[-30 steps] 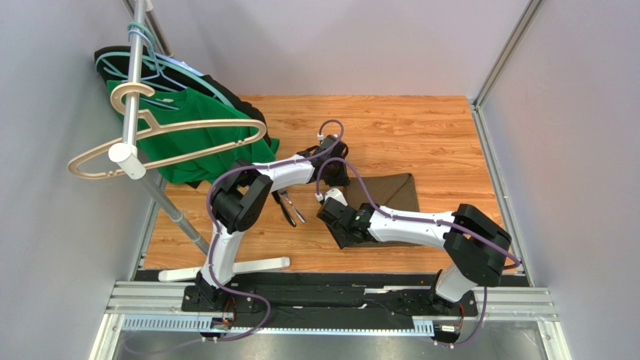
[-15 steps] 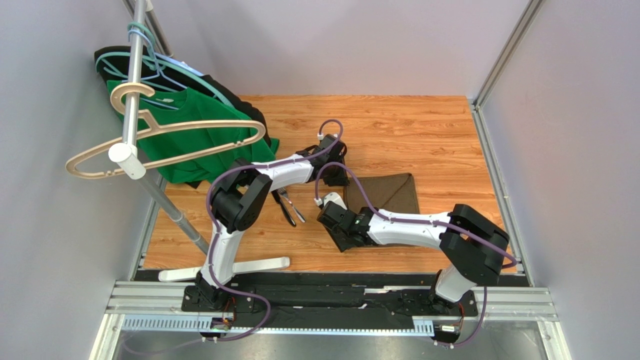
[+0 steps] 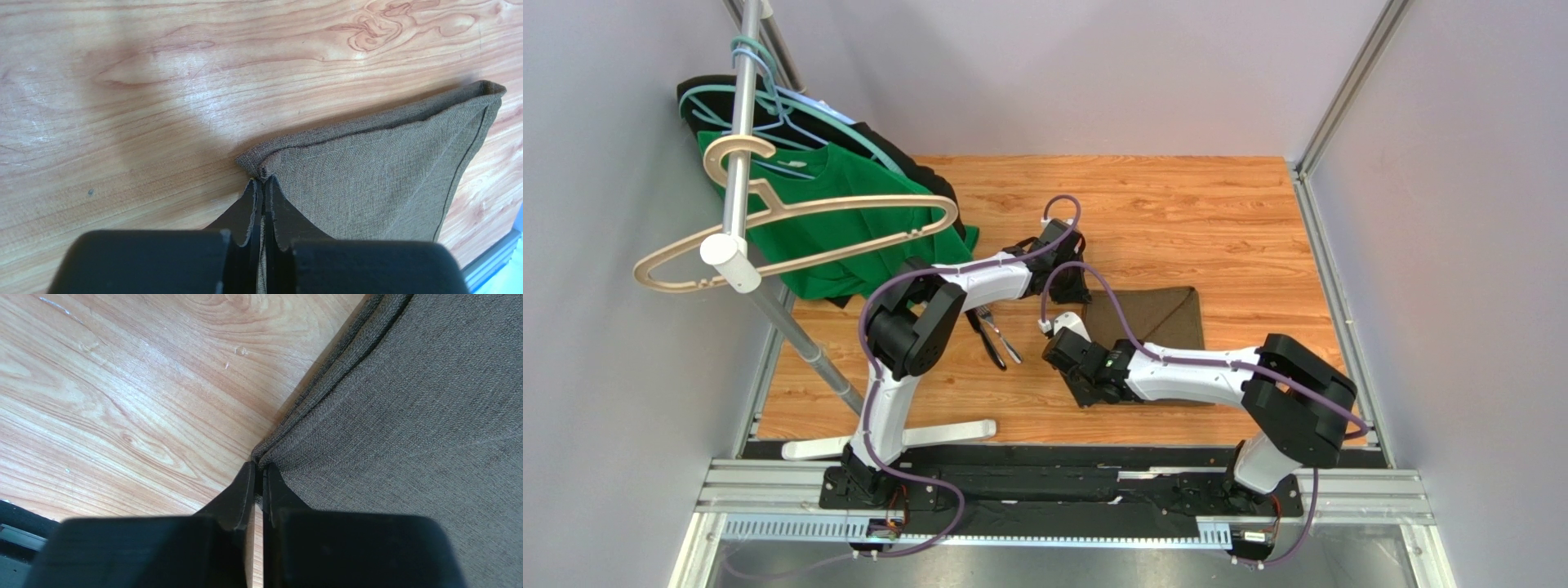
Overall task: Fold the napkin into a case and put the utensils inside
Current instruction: Pick up the upper triangle-folded napkin from the center of the board.
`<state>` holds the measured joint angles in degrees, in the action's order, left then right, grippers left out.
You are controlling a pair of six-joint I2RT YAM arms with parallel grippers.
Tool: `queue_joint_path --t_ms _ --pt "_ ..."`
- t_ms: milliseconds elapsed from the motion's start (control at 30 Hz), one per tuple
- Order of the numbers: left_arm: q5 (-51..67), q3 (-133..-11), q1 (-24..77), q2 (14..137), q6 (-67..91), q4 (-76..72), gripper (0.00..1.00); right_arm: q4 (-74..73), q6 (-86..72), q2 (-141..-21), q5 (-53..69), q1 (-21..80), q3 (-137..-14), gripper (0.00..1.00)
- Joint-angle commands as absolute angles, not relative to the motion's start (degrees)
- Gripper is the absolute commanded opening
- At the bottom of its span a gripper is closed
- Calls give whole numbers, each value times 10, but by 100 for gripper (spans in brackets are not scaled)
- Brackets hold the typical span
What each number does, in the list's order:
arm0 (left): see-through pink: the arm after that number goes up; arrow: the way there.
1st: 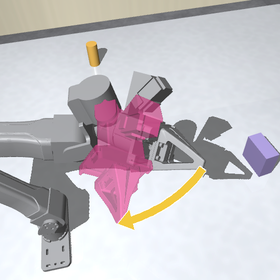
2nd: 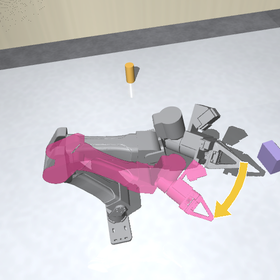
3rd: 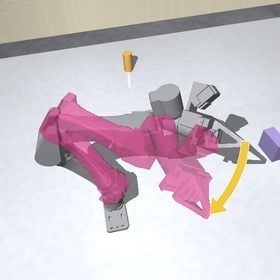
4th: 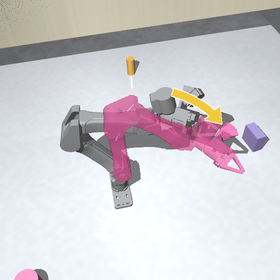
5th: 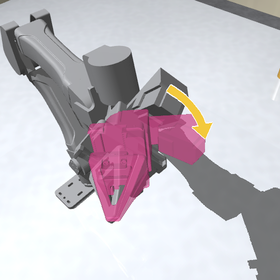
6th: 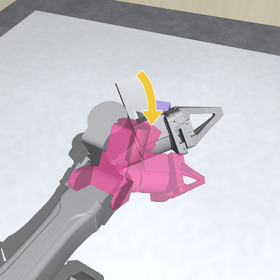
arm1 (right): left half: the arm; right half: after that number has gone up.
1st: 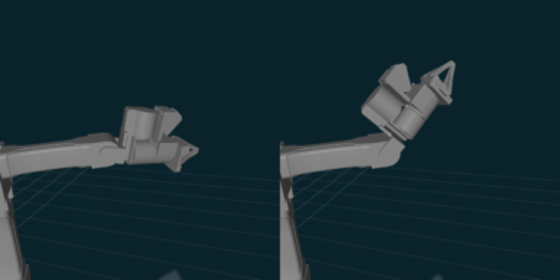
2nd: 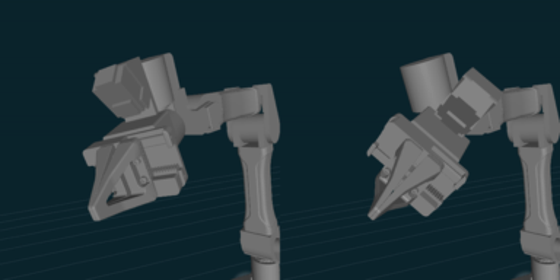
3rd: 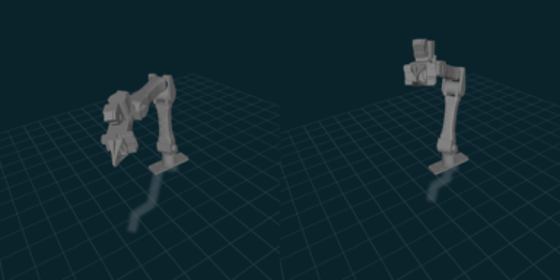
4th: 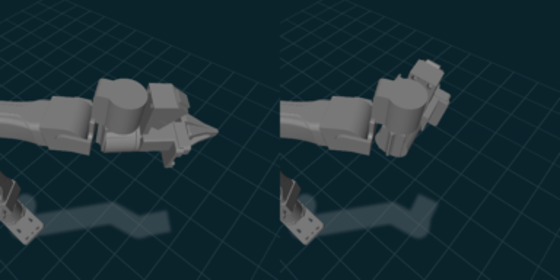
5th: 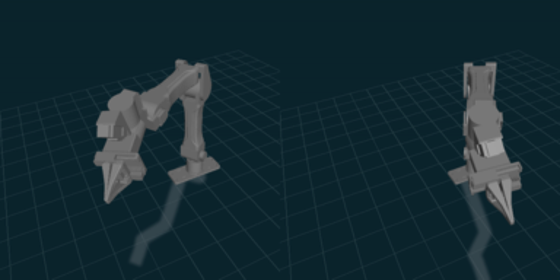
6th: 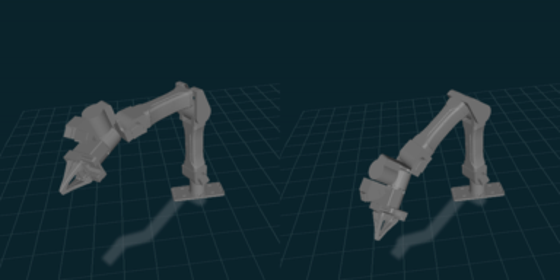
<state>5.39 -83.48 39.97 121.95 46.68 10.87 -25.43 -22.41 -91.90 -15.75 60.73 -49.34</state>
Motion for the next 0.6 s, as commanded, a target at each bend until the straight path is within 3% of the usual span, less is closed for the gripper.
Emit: queue_joint_path --t_ms 0,400,567 --pt "55 -831 396 1220 429 131 0 -245 -246 -940 -162 599 -452 0" --pt "76 -831 396 1147 466 130 0 -267 -282 -703 -149 560 -409 0" --pt "84 -849 398 1146 475 135 0 -251 -280 -689 -112 527 -388 0"
